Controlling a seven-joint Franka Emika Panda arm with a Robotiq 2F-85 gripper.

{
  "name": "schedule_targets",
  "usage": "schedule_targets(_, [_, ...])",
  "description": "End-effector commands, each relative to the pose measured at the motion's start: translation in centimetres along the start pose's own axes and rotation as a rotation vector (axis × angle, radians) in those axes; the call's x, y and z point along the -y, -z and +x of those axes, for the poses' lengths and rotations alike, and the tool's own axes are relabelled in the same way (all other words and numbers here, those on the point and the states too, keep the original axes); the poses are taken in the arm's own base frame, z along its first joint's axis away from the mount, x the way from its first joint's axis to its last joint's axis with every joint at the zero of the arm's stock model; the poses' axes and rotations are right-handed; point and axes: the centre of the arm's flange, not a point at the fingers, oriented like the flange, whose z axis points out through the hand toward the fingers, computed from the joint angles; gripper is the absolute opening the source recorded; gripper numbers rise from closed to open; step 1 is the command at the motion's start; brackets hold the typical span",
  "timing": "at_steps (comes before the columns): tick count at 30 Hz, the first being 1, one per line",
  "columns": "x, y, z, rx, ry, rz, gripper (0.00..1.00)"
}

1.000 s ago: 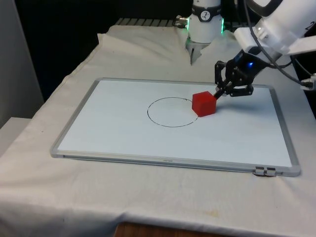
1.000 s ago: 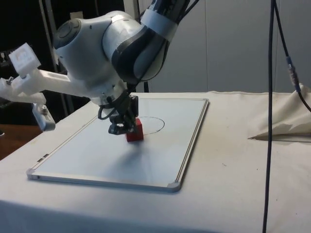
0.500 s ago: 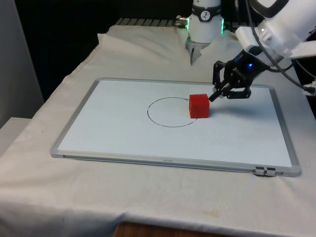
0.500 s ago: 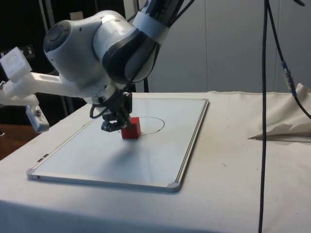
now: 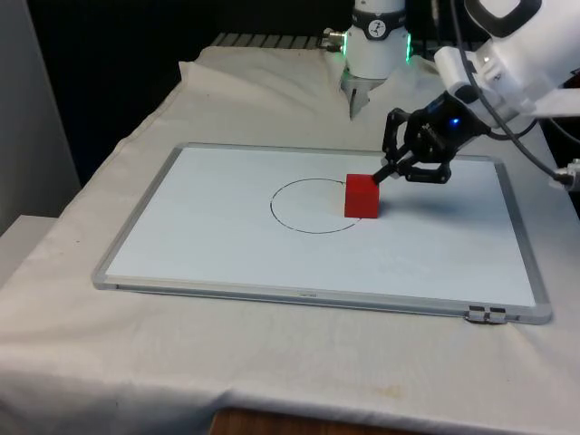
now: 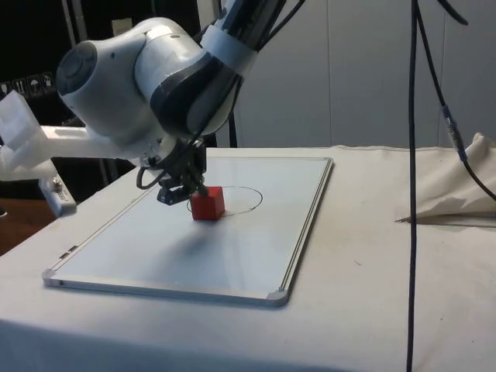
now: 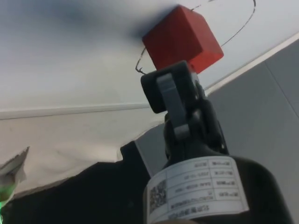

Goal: Push the cube into the marked area.

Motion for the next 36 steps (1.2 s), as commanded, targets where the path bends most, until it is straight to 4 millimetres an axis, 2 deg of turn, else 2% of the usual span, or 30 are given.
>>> schedule_targets(1, [0.1, -0.1, 0.1, -0.002, -0.005, -0.015, 0.00])
schedule_targets(6, [-0.1, -0.1, 0.4, -0.005, -0.017, -0.041, 0.00])
schedule_targets(13, [0.0, 2.8, 0.5, -0.016, -0.046, -0.052, 0.00])
schedule_targets(25, [1.4, 3.3, 0.1, -0.017, -0.064, 0.015, 0.00])
schedule_targets(33, [2.0, 3.0, -0.1, -0.014, -0.074, 0.040, 0.00])
schedule_targets(36, [2.5, 2.3, -0.3, 0.002, -0.084, 0.072, 0.00])
